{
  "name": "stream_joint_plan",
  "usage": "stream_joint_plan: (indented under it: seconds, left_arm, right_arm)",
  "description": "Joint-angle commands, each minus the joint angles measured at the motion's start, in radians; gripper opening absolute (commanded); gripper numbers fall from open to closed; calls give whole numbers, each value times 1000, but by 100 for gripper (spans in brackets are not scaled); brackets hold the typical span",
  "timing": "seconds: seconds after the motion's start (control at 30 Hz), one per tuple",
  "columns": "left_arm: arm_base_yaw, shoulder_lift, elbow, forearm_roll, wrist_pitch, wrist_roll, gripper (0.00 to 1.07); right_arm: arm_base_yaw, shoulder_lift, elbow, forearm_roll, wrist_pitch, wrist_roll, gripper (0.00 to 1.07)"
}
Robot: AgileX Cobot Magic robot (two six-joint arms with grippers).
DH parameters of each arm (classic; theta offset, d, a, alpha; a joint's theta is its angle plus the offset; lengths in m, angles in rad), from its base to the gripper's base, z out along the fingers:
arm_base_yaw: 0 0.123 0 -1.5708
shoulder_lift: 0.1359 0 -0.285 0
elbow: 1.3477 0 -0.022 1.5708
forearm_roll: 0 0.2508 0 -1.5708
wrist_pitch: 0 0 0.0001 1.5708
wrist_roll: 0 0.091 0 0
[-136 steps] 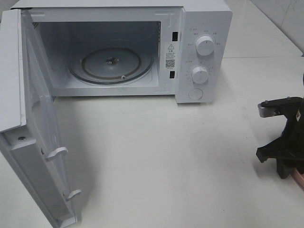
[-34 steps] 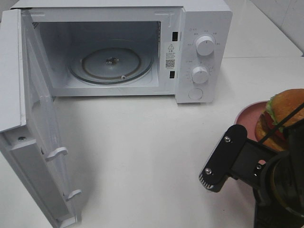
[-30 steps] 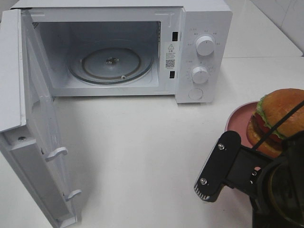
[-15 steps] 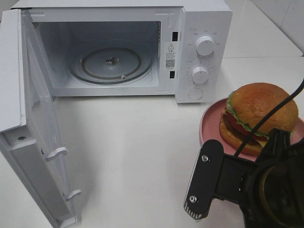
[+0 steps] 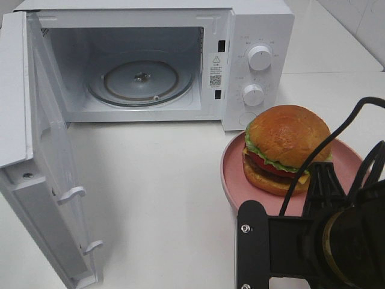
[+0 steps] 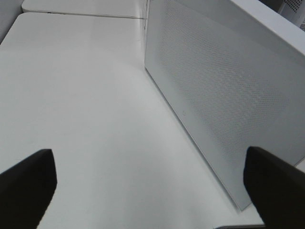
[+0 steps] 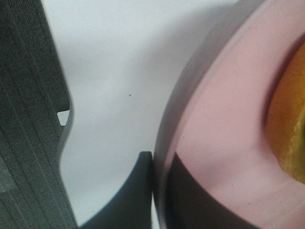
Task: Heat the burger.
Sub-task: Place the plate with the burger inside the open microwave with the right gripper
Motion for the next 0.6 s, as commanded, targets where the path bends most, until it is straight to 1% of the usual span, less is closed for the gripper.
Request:
stream_joint_plan:
  seconds: [0.03,0.3,0.6]
  left_arm:
    - [2,-15,0,-9,-14,0,100]
    - [2,-15,0,-9,-14,0,100]
    - [2,-15,0,-9,-14,0,100]
  right_arm:
    - [3,-10,-1,-55,0,-93,0]
    - [3,-10,-1,-55,-33,-169,0]
    - [3,-10,-1,-105,-66,-200,0]
